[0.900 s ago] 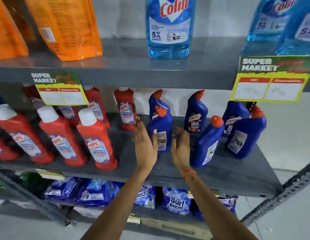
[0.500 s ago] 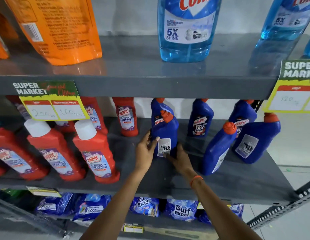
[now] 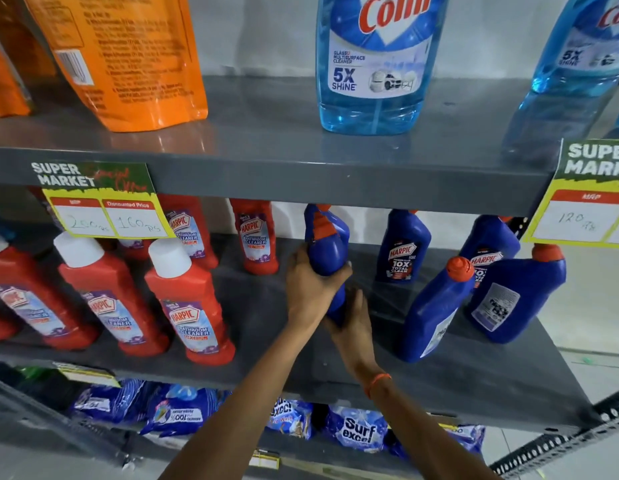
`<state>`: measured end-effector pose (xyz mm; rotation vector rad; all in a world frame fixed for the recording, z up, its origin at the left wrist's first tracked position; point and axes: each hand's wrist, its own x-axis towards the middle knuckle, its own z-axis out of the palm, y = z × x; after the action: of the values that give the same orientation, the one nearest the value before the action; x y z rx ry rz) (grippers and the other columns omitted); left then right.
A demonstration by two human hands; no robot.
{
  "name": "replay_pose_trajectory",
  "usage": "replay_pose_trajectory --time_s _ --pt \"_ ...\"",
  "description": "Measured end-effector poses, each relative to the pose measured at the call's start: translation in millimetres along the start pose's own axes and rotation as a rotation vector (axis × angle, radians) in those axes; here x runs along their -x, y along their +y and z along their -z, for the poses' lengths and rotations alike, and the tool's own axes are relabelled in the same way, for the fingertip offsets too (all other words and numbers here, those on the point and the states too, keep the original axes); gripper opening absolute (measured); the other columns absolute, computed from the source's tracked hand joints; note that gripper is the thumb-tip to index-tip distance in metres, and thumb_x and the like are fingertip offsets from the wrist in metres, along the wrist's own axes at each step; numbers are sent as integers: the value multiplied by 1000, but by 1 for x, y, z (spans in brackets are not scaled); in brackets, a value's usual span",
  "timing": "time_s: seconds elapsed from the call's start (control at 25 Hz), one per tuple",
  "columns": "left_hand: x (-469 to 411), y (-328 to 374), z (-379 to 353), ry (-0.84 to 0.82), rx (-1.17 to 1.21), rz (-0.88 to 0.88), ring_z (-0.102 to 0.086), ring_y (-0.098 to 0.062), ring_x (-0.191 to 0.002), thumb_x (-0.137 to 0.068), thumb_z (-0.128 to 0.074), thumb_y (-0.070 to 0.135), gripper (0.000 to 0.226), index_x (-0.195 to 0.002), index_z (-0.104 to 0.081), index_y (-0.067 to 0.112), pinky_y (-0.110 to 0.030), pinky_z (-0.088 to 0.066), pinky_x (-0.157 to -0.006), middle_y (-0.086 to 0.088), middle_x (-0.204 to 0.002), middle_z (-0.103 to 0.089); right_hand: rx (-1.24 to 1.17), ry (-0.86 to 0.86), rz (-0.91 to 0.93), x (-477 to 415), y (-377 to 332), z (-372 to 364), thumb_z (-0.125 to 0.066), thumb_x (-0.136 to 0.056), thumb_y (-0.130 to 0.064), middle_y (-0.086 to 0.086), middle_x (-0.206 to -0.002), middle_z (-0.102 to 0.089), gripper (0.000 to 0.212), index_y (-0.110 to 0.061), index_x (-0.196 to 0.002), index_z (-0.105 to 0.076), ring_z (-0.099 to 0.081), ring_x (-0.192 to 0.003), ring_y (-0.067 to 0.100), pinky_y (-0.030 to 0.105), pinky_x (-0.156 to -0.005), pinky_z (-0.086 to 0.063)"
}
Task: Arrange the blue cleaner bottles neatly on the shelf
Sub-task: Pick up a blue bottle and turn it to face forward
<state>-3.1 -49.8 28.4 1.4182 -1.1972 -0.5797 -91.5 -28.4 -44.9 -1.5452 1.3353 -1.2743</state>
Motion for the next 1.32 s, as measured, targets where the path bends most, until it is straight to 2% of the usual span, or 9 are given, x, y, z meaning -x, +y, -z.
replay_pose_trajectory --time_s 0.2,0.28,0.36,0.48,0.76,0.88,1.12,1.24,1.32 --pt "-2 -11 28 -173 257 -48 -70 -9 -83 -69 -77 22 30 -95 -64 26 -20 -56 -72 12 -86 -73 -103 -342 -67 -12 7 13 -85 -60 -8 -12 -131 -48 103 -22 -141 -23 -48 -120 2 18 -99 -43" --pt "-4 -15 36 -232 383 -8 -71 -17 -85 -72 -77 18 26 -96 -67 22 -29 -57 -76 7 -86 -75 -181 -457 -137 -19 10 20 -85 -58 -4 -10 -127 -53 102 -20 -139 -26 -54 -117 6 23 -96 -48" --pt "-6 -18 44 -277 480 29 -70 -22 -89 -71 -76 17 31 -101 -68 15 -33 -56 -81 3 -90 -76 -238 -486 -175 -27 12 27 -83 -61 -2 -3 -120 -63 83 -16 -131 -41 -62 -108 12 24 -86 -54" --pt "-8 -25 49 -370 525 65 -69 -21 -96 -68 -75 22 38 -105 -67 15 -31 -56 -85 2 -97 -76 -207 -427 -184 -32 15 28 -83 -62 -4 4 -115 -67 68 -20 -120 -52 -64 -105 19 28 -85 -55" --pt "-20 -39 54 -386 524 123 -66 -18 -105 -81 -65 4 36 -116 -60 13 -27 -54 -84 -3 -111 -69 -65 -147 -191 -29 23 0 -84 -63 -13 3 -114 -65 74 -15 -127 -47 -62 -102 19 30 -85 -50" --pt "-21 -45 55 -383 527 124 -65 -12 -104 -84 -62 4 38 -120 -57 12 -21 -54 -81 0 -112 -68 -36 -88 -195 -27 22 -8 -84 -62 -15 -1 -110 -65 75 -19 -127 -47 -61 -99 13 27 -83 -50" --pt "-13 -47 50 -353 467 144 -63 -4 -105 -87 -59 8 46 -131 -46 8 -12 -52 -76 -5 -122 -61 -22 -37 -249 -20 17 -10 -84 -62 -13 0 -109 -65 64 -25 -115 -50 -63 -105 21 38 -89 -54" --pt "-2 -38 49 -333 308 106 -47 -7 -126 -87 -60 16 62 -142 -30 13 -10 -45 -90 -2 -141 -46 12 -39 -263 -16 -1 -7 -83 -63 -11 7 -125 -60 81 -20 -130 -38 -58 -115 27 37 -92 -50" --pt "14 -28 46 -234 67 -22 -24 -6 -138 -87 -61 27 77 -147 -14 14 -14 -27 -109 -4 -155 -23 128 -106 -239 -14 -17 3 -82 -65 -15 15 -144 -43 103 -11 -144 -16 -47 -127 30 45 -104 -43"
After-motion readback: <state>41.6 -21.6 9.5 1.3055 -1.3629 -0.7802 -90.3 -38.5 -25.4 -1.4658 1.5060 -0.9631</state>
